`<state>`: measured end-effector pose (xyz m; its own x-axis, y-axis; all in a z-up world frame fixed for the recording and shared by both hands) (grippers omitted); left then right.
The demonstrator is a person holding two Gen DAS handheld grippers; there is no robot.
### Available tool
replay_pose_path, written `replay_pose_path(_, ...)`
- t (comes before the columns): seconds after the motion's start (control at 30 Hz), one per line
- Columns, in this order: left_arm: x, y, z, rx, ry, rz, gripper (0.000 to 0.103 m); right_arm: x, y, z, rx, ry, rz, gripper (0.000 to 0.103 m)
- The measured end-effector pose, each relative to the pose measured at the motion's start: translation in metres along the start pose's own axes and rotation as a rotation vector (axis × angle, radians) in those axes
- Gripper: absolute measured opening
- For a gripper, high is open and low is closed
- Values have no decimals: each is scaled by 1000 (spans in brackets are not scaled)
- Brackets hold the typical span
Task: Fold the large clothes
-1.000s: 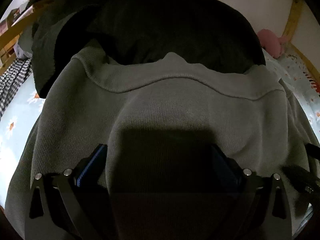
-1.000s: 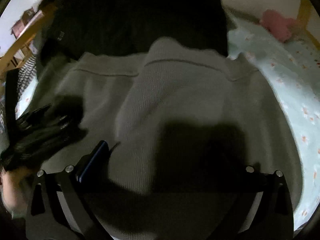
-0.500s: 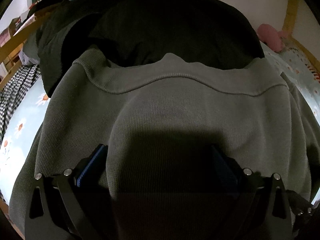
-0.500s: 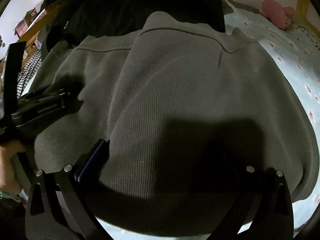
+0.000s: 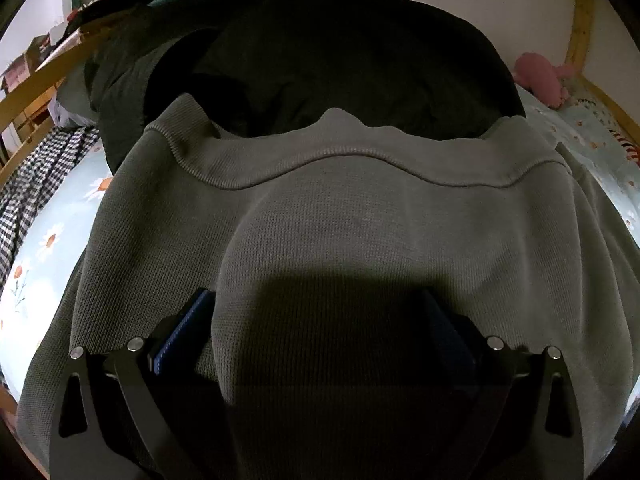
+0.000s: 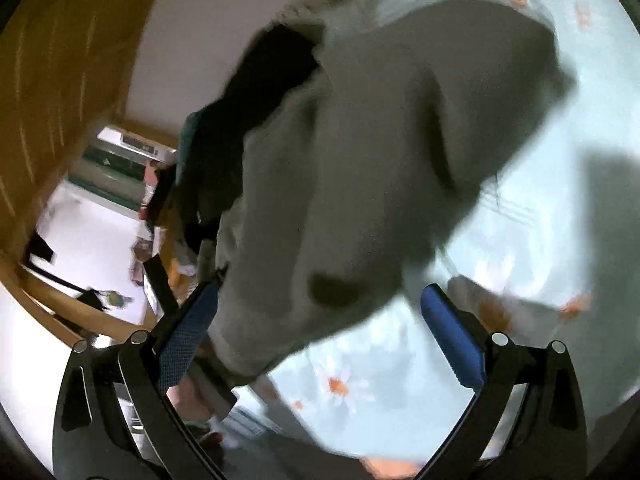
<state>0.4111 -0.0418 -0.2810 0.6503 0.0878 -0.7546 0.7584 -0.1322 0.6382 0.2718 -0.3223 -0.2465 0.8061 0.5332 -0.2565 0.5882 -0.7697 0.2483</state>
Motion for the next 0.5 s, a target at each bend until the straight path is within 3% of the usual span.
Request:
replay_pose_path(0.07,0,0,-1,-2,0,1,98,11,-2,5,58,63,-13,100)
replay_pose_path(0.13,-1,-1,-1,-2,-2,4,98,16,9,2,77,114,28,100)
replay_pose_path(0.3,0,0,1,-6,-5,4,98,26,43,18,236,110,139,101)
replay_pose_path(0.37,0,1,2,-7,-6,6,98,31,53,18,256,85,150,101)
replay_pose_path(0.5,0,1,3,-10,-12,9,98,24,70,-4,213,196,215,101)
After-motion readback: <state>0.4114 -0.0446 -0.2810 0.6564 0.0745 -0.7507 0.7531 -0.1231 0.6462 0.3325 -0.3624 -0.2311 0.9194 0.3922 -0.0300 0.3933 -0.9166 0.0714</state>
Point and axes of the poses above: each gripper's, at about its wrist camera, not at the fingertips, and x roughly the way its jaws point, z to its right, y to its top, the point moved 10 cm from there along x, roughly the way its jaws point, and after that the axes turned 12 degrees about y, right-handed, at the moved point
